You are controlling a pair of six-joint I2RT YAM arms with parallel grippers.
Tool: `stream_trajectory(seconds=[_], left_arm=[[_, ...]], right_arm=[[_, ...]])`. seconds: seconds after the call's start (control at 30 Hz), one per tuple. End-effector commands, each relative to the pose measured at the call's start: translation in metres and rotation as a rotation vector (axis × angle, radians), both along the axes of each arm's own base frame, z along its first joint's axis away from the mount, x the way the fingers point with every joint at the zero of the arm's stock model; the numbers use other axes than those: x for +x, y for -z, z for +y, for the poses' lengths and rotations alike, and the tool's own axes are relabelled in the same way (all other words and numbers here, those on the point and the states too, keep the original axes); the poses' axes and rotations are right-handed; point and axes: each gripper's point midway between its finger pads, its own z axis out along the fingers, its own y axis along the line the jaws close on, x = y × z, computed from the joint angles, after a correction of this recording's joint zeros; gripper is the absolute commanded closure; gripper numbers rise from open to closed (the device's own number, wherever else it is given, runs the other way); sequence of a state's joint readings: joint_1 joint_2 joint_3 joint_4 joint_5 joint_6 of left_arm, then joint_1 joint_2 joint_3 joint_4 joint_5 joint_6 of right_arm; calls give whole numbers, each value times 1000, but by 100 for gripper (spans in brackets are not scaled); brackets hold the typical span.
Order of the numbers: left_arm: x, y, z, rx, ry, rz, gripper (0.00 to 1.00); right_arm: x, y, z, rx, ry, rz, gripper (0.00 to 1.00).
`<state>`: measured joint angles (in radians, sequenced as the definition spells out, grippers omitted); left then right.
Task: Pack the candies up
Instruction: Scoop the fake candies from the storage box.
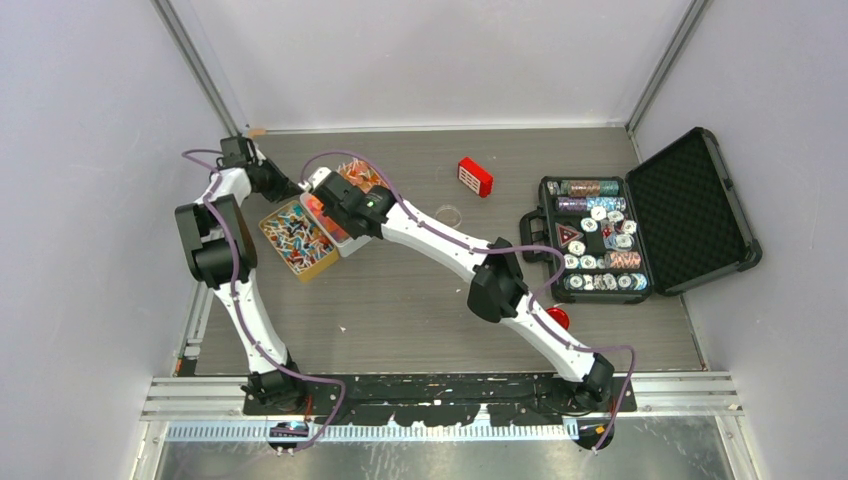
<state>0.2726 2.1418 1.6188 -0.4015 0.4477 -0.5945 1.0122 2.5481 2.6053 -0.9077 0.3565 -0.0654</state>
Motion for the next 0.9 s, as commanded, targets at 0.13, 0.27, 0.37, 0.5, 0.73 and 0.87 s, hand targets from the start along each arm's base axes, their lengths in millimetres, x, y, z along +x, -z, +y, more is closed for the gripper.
stream_trajectory(seconds=[0.13,0.27,0.37,0.5,0.73,0.87], left_arm=[[-1,4,-3,-36,15,4,100],[-1,4,-4,-40,19,4,100],[-1,3,-4,-37,19,3,100],[-1,4,-3,-37,17,6,100],[1,-3,-3,-38,17,-2,100],[2,-6,-3,-35,21,-6,100]], right_arm=[[17,-12,14,124,44,-59,100],[17,-10,14,140,52,-61,100],[17,-10,12,152,56,-62,100],[15,-8,9,161,63,-69,100],[13,-16,2,201,66,-96,100],[11,-23,-1,226,64,-112,100]])
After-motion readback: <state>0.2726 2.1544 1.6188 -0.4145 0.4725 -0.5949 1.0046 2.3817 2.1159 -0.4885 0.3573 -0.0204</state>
